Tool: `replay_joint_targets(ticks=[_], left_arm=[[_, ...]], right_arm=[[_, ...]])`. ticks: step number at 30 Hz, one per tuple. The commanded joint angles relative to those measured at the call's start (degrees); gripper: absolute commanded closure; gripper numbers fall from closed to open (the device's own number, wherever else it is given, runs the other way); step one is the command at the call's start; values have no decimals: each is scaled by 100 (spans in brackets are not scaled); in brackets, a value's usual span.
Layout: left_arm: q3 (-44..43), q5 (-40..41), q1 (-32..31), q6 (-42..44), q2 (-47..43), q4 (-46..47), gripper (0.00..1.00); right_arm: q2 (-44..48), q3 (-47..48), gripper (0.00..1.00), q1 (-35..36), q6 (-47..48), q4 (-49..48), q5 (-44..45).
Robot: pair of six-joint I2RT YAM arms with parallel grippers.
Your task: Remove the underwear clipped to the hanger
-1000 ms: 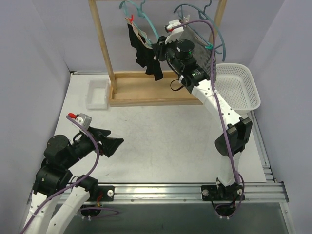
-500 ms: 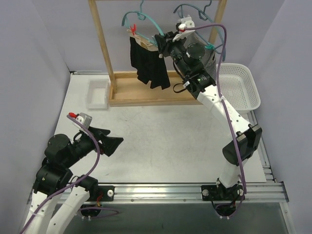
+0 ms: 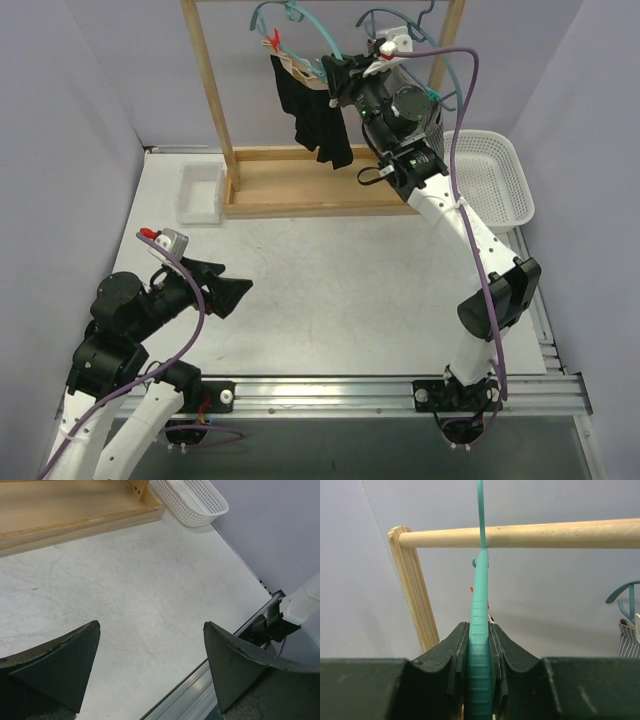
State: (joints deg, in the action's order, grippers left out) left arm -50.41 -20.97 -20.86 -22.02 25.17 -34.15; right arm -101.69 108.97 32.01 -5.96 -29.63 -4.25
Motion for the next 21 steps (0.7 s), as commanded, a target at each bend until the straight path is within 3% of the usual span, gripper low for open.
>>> replay_joint_targets(ticks=[1,16,21], left_arm=[[-258,67,-6,75,23,-13,6],[-276,49,-6,-4,111,198,6],[-320,-117,-6,-127,50,338,6]], right_arm=[[736,-138,100,77,-99,-1027,-67],[3230,-3406,100,279,130,-1036,-243],[4682,-4962,100,596,95,-625,660]])
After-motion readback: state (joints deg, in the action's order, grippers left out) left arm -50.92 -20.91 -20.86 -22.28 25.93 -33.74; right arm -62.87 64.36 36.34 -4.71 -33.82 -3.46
